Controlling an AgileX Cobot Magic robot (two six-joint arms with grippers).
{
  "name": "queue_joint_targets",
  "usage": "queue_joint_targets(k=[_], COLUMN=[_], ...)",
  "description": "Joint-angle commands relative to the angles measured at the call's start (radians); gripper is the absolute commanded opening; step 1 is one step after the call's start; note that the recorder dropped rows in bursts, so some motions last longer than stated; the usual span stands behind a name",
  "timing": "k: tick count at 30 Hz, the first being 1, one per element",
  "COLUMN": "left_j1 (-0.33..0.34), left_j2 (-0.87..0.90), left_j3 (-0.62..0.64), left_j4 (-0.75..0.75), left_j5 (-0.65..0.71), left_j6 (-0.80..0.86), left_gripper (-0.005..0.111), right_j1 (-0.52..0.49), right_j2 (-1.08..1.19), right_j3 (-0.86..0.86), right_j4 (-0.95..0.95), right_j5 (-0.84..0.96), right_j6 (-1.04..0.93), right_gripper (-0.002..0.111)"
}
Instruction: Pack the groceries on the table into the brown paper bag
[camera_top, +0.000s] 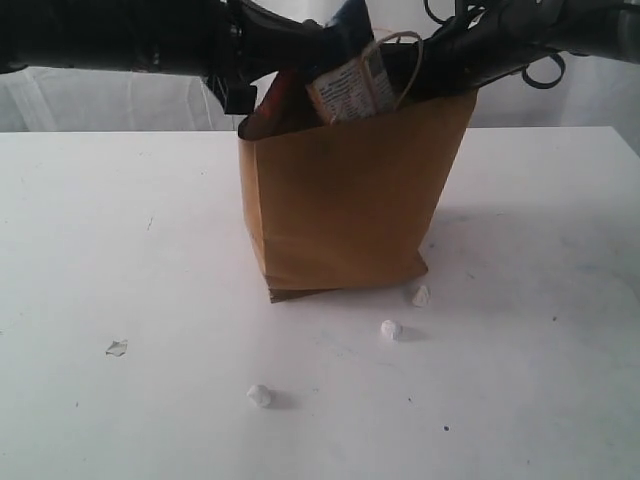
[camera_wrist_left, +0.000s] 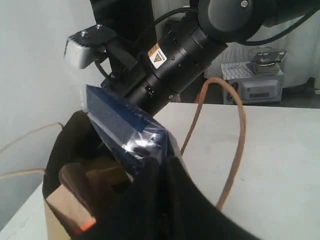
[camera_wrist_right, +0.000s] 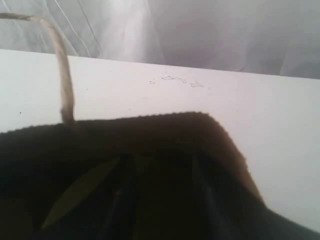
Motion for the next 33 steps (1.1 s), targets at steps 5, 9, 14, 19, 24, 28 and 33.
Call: queue_joint_targets(k=[5,9,14,19,24,28,33], left_j1=[-0.021,-0.021,-0.021,-0.021,-0.021,-0.021,-0.021], left_j2=[0.118,0.116,0.125,0.13,0.13,0.13,0.13], left_j3=[-0.005,-0.007,-0.031,-0.063,-0.068,-0.068,-0.068], left_j4=[-0.027,-0.027,-0.031,-0.031,-0.033,-0.033,-0.033], left_j5=[-0.014,-0.051,-0.061,-0.104,-0.181,-0.169,-0.162], left_j6=[0.045,0.045,0.003,0.023,0.023,0.023,0.023], left_gripper=[0.005,0.034,0.063,0.063,0.063,0.062,0.046], right_j1=[0.0,0.0,0.0,0.0,0.0,0.0,0.0], right_j2=[0.042,0.019,0.003,-0.01,-0.072,-0.143,-0.222], right_j3=[0.039,0.039,0.039,0.039,0.039,0.039,0.039], right_j4=[-0.05,-0.049,-0.049,0.01,0.038,0.042,0.106], right_j5=[0.264,0.264,0.262,0.28,0.272,0.291,0.354], right_j6=[-0.015,-0.023,-0.026,-0.027,-0.09,-0.193,-0.412], right_gripper=[0.036,0.036,0.036,0.037,0.037,0.037,0.04])
